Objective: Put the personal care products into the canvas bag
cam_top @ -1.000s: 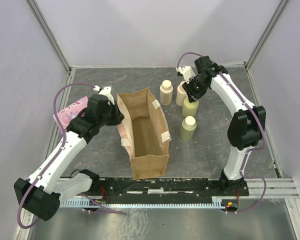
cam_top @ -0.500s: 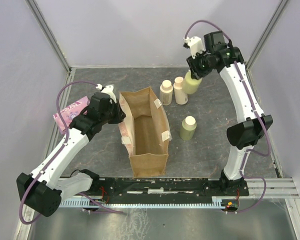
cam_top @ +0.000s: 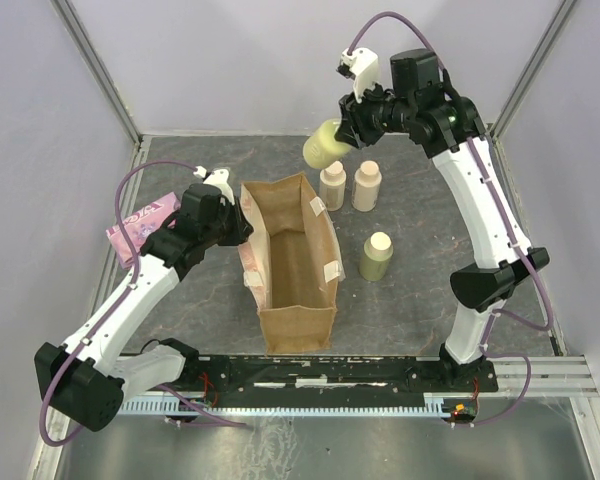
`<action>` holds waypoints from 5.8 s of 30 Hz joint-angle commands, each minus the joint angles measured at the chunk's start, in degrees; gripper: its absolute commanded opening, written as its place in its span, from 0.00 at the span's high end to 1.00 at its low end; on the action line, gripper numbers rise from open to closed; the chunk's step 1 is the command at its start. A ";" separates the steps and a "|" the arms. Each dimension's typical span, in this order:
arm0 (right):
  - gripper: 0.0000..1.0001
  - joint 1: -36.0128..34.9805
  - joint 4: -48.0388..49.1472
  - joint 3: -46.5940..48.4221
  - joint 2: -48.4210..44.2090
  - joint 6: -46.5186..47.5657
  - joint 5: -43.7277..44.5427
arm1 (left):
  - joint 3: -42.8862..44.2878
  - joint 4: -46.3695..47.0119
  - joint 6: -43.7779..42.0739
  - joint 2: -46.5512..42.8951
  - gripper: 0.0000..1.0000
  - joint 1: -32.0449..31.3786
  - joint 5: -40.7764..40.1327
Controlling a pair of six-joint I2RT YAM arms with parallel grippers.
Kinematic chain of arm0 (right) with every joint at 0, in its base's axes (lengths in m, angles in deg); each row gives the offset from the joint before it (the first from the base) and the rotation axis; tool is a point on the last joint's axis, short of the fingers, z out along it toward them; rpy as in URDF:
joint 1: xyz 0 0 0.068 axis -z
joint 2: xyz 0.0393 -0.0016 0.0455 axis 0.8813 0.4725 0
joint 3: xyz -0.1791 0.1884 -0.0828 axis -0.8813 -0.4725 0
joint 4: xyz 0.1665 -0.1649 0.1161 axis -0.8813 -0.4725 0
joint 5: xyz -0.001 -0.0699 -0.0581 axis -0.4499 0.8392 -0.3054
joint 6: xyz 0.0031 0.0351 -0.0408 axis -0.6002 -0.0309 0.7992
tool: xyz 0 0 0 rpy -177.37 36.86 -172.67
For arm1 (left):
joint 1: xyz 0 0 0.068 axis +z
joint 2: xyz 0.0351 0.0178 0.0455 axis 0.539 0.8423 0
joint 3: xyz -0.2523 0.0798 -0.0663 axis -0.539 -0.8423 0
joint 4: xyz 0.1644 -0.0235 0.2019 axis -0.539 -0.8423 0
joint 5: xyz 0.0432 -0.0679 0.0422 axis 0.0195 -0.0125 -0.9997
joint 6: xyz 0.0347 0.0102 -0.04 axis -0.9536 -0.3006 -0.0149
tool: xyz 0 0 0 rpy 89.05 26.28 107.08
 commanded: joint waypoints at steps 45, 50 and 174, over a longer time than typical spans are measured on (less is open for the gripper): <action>1.00 -24.03 15.86 -18.30 4.32 3.18 14.60 | 0.62 -3.30 0.40 -3.77 0.85 -0.30 -0.25; 1.00 -23.97 25.09 -24.65 5.57 6.96 19.69 | 0.29 -3.30 0.37 -3.63 0.85 -0.29 0.24; 0.03 6.88 -1.29 -3.78 31.33 -9.72 23.94 | 4.48 0.34 -2.06 4.84 0.85 -0.19 -1.46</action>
